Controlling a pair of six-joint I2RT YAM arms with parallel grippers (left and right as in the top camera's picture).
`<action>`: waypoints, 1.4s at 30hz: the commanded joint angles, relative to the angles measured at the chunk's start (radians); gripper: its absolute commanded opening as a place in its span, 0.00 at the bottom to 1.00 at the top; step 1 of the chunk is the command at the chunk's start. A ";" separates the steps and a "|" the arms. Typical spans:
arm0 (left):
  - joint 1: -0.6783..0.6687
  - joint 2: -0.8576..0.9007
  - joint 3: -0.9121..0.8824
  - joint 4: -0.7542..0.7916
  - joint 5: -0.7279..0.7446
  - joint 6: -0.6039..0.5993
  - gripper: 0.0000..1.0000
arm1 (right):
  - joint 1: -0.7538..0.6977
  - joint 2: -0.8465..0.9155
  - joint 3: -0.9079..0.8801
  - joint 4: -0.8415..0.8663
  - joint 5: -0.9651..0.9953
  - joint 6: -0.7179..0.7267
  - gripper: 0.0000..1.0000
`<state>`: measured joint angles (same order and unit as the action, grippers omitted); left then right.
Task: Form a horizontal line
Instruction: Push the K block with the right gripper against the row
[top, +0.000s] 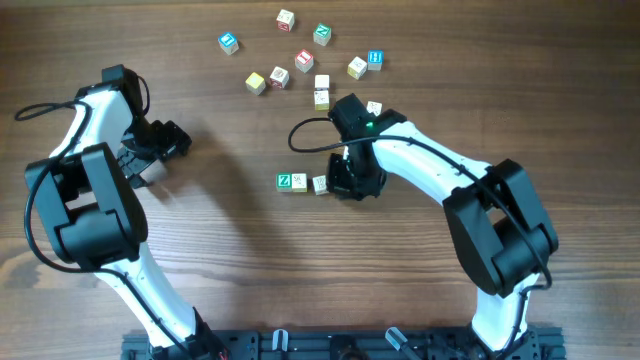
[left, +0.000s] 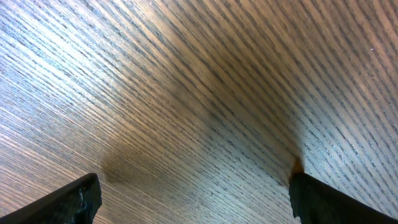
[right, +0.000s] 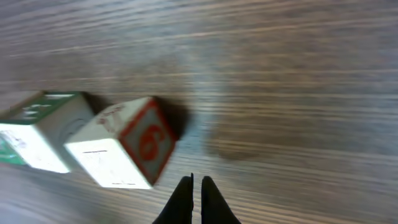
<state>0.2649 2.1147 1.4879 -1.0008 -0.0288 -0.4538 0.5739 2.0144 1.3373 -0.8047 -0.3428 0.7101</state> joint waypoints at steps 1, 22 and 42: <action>0.006 0.021 -0.012 0.003 -0.032 0.001 1.00 | 0.019 -0.010 0.003 0.035 -0.035 0.034 0.07; 0.006 0.021 -0.012 0.003 -0.032 0.001 1.00 | 0.037 -0.009 0.003 0.138 0.110 0.051 0.07; 0.006 0.021 -0.012 0.003 -0.032 0.001 1.00 | 0.037 -0.009 0.002 0.161 0.110 0.052 0.08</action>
<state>0.2649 2.1147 1.4879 -1.0008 -0.0288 -0.4538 0.6079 2.0144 1.3373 -0.6487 -0.2527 0.7483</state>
